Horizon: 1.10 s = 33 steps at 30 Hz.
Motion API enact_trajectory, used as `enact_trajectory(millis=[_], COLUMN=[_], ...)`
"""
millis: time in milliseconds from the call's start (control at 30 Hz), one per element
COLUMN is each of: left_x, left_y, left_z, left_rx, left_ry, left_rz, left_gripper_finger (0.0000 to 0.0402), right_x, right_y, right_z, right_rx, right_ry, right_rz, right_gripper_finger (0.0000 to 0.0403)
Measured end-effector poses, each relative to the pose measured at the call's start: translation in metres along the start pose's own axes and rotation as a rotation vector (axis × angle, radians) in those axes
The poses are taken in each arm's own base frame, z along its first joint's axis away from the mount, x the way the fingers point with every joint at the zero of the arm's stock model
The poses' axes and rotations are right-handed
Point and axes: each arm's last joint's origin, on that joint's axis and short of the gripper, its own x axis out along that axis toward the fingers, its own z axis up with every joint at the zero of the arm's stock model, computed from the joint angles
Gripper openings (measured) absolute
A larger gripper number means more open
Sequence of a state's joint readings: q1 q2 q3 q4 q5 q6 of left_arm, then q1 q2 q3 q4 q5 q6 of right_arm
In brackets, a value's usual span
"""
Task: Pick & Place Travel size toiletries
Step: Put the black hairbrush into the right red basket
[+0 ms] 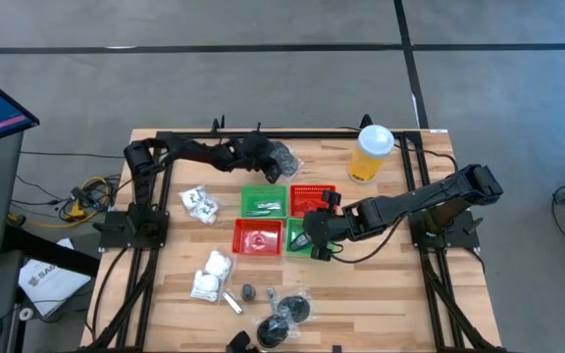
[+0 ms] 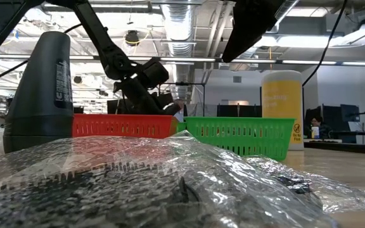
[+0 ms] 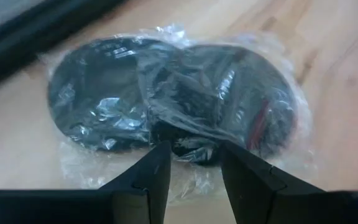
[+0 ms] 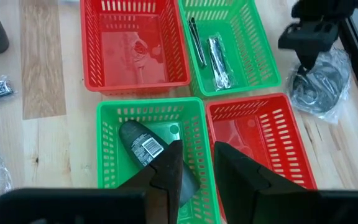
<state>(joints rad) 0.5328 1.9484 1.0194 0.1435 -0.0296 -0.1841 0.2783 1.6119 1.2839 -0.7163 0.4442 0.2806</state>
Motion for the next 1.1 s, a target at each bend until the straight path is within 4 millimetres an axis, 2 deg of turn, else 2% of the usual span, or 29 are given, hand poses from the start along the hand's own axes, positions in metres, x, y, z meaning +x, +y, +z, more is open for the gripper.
enact_trajectory(millis=[133,200,300,400,567,800,933,1100], left_x=[0.000,0.000,0.000,0.000,-0.005,-0.025,-0.028,-0.028], left_y=[-0.004,-0.004,-0.004,-0.004,-0.006,-0.015,-0.016,-0.015], left_z=[0.001,0.000,-0.001,-0.001,0.002,0.016,0.018,0.018], left_rx=[0.035,0.031,0.037,0.037,0.038,0.055,0.048,-0.012], left_ry=[-0.005,0.007,0.021,0.025,0.008,-0.053,-0.057,-0.052], left_rz=[0.024,0.026,0.009,0.002,-0.001,-0.009,-0.011,-0.040], left_gripper_finger=[0.0112,0.0087,0.0022,0.0004,0.0001,0.0000,0.0002,0.0041], right_x=[0.000,0.000,0.000,0.000,0.000,0.000,0.000,0.000], right_y=[0.000,0.000,0.000,0.000,0.000,0.000,0.000,0.000], right_z=[0.000,0.000,0.000,0.000,0.000,0.000,0.000,0.000], right_rx=[0.000,0.001,0.000,0.000,0.000,0.001,0.001,0.008], right_ry=[-0.001,-0.001,-0.001,-0.001,-0.001,-0.001,-0.001,-0.001], right_rz=[0.002,0.002,0.002,0.002,0.002,0.002,0.002,0.003], right_gripper_finger=[0.0082,0.0082,0.0082,0.0082,0.0082,0.0082,0.0082,0.0082])
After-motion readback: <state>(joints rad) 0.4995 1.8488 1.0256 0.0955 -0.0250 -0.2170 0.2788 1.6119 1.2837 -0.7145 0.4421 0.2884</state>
